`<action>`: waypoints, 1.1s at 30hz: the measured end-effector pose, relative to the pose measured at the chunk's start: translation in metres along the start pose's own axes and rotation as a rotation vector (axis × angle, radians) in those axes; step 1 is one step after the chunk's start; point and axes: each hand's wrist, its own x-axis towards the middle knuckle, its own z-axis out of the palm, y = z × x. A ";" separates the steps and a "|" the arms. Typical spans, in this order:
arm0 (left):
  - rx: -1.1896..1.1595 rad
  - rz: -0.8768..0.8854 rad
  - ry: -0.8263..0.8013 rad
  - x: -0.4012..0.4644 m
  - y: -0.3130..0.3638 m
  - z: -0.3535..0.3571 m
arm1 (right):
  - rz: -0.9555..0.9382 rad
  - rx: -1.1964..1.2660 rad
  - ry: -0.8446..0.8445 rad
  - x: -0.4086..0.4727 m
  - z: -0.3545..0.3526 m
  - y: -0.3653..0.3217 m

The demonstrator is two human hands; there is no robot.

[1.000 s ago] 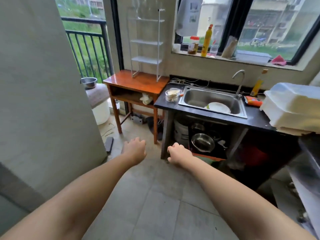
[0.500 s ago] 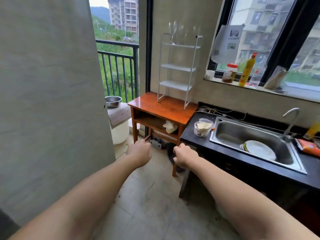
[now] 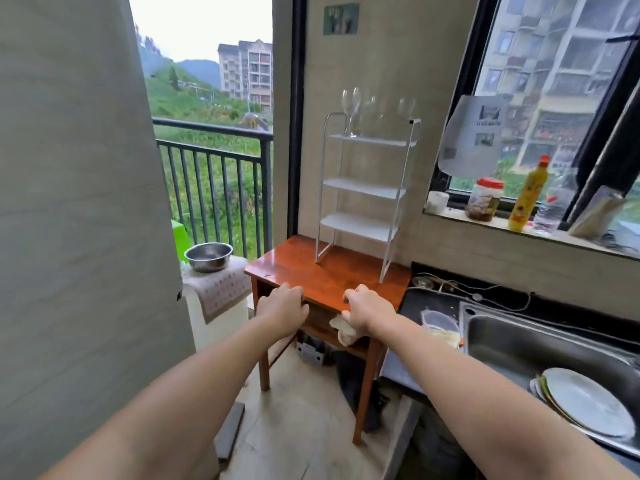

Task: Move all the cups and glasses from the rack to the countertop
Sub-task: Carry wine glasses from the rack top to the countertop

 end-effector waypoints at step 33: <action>-0.359 0.292 0.337 0.601 0.106 -0.149 | 0.481 0.595 0.711 0.497 -0.269 0.174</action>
